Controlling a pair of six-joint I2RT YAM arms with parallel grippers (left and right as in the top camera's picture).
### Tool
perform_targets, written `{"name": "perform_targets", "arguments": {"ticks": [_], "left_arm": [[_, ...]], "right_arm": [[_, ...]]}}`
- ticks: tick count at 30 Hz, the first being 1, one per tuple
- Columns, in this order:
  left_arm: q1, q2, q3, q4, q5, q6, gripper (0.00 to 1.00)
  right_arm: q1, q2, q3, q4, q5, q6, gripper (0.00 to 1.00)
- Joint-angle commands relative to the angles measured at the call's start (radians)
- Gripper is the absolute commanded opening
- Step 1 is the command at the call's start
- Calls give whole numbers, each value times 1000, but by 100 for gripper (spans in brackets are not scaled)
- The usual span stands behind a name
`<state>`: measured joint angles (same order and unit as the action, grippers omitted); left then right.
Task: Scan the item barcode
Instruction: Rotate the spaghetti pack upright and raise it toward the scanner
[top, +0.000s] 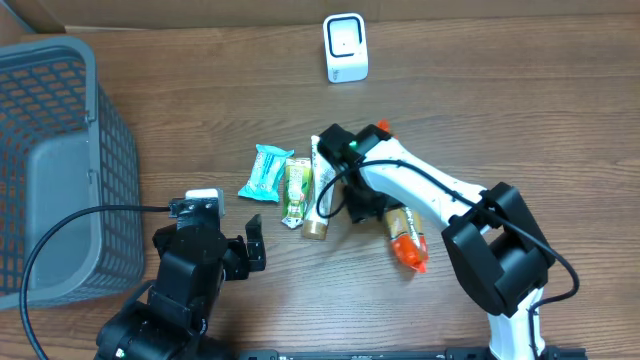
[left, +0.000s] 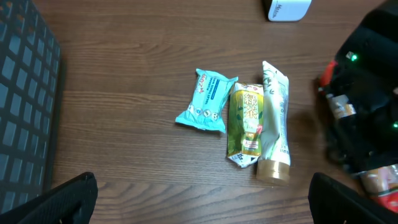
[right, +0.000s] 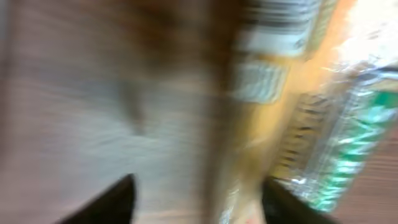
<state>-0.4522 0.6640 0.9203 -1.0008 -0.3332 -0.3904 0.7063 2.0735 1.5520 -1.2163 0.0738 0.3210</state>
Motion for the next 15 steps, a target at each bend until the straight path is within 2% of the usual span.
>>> {"name": "perform_targets", "arguments": {"ticks": [1, 8, 10, 13, 15], "left_arm": [[-6, 2, -11, 3, -14, -14, 100], [-6, 2, -11, 3, -14, -14, 100], [-6, 2, -11, 3, -14, -14, 100], [-6, 2, -11, 3, -14, -14, 100], [-6, 2, -11, 3, -14, -14, 100]], "right_arm": [[8, 13, 30, 4, -229, -96, 78], [-50, -9, 142, -98, -63, -113, 82], [-75, -28, 186, -116, -11, -113, 87], [-121, -43, 207, -122, 30, -118, 99], [-150, -40, 193, -125, 22, -145, 100]]}}
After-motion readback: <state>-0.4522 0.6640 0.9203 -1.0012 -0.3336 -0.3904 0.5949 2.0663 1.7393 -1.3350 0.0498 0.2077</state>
